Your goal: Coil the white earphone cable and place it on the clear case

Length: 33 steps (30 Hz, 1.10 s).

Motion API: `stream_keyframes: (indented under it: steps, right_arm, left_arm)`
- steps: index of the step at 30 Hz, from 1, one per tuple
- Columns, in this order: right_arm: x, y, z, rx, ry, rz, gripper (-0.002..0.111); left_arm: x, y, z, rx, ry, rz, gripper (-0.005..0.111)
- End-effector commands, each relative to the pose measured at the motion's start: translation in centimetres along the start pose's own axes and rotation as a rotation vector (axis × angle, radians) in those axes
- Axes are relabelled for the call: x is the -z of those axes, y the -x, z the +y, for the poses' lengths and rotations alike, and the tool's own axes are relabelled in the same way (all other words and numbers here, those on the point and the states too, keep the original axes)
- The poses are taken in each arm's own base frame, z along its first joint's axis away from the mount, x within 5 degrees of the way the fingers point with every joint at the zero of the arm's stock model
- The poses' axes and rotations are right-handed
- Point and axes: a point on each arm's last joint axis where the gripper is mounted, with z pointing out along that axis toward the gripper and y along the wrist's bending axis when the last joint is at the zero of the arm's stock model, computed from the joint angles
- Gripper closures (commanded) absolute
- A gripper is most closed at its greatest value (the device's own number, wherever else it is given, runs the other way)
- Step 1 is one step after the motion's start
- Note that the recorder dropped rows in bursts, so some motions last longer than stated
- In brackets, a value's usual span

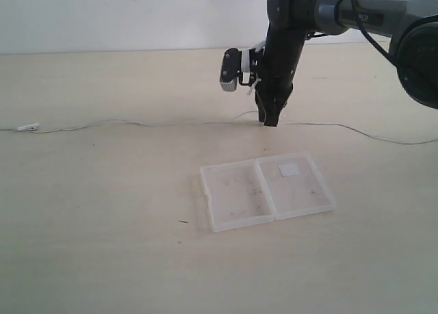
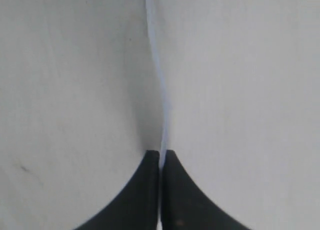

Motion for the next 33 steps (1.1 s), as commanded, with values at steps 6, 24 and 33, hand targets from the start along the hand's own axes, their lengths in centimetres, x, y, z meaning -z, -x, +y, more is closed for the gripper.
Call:
stream_keyframes:
  steps: [6,24,33]
  right_arm:
    - [14.6,-0.9,1.0,-0.126,-0.246,-0.040,0.108]
    - [35.1,-5.4,8.4,-0.446,-0.640,-0.356,0.108]
    - [40.9,-6.0,11.9,-0.590,-0.634,-0.641,0.108]
  left_arm:
    - [0.0,0.0,0.0,-0.003,0.002,-0.012,0.002]
    - [0.0,0.0,0.0,-0.003,0.002,-0.012,0.002]
    - [0.0,0.0,0.0,-0.006,0.002,-0.012,0.002]
